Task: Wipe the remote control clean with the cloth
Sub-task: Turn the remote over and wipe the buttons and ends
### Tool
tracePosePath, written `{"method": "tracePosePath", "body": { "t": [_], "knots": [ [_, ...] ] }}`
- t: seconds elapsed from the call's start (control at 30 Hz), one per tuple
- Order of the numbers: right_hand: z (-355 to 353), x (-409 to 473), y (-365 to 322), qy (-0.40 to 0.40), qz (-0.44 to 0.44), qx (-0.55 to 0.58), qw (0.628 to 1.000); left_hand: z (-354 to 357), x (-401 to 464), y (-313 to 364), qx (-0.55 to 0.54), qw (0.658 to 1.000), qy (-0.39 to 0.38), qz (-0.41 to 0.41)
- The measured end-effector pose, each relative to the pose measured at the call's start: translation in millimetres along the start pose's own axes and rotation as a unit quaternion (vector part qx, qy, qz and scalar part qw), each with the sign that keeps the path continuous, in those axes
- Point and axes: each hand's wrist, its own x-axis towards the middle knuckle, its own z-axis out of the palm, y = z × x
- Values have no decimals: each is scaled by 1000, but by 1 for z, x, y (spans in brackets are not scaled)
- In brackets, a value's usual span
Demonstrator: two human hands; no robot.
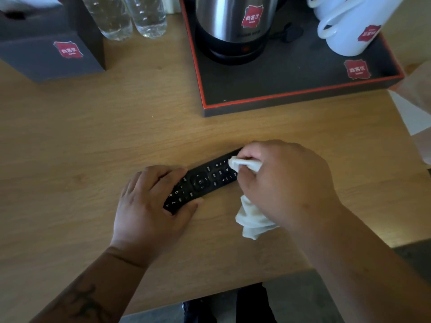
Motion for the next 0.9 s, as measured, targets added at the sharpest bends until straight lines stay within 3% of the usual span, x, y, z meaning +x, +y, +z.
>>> {"method": "tracePosePath", "body": {
  "t": [0.2,0.5,0.73,0.9],
  "knots": [
    [16,6,-11,6,-140,-56,988,1,-1,-2,6,1000,-4,-3],
    [-1,13,12,0,-85,-82,993,1,-1,-2,6,1000,-5,-5],
    [11,6,-5,0,-176,-69,982,2,0,-3,16,1000,-6,-2],
    [12,8,5,13,-182,-78,980,1,-1,-2,10,1000,-8,-8]
  ]
}}
